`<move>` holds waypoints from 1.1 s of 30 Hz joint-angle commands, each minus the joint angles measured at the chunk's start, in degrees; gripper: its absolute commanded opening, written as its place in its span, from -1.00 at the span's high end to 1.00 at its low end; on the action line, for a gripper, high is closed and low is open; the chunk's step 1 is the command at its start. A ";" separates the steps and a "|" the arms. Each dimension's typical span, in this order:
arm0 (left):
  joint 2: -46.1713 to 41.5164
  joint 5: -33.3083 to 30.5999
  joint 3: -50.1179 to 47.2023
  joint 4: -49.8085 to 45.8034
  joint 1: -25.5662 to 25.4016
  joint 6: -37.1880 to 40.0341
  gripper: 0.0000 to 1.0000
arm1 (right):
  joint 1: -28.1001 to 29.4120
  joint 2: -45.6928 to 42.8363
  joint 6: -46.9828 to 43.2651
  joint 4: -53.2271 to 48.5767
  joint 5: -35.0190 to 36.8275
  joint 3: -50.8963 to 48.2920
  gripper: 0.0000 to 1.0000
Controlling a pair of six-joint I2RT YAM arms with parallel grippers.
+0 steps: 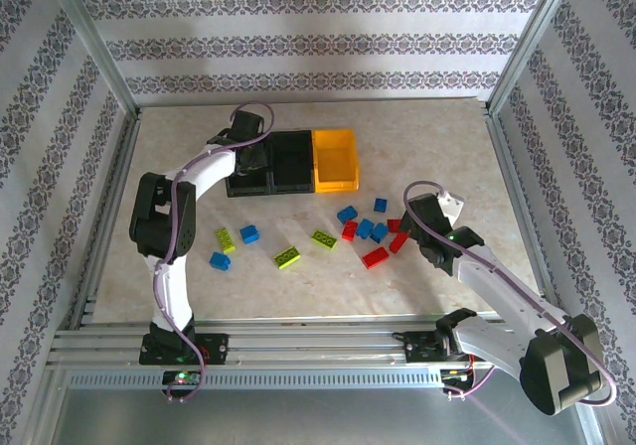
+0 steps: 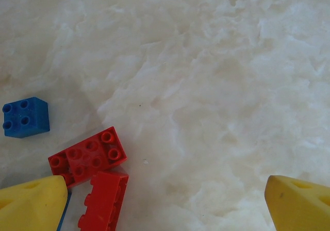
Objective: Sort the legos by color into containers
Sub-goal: Place the lego in the container.
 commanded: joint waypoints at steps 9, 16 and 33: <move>3.05 -1.88 1.39 -2.59 -1.11 1.28 0.51 | 0.72 -0.20 1.14 -0.50 0.12 0.58 -0.97; 2.26 -2.63 0.54 -2.25 -1.11 1.02 0.38 | 0.72 -1.23 1.24 -0.67 0.08 0.05 -0.97; 1.55 -3.29 -0.04 -1.28 -1.11 0.85 0.39 | 0.72 -3.05 1.54 -1.20 -0.01 -1.01 -0.96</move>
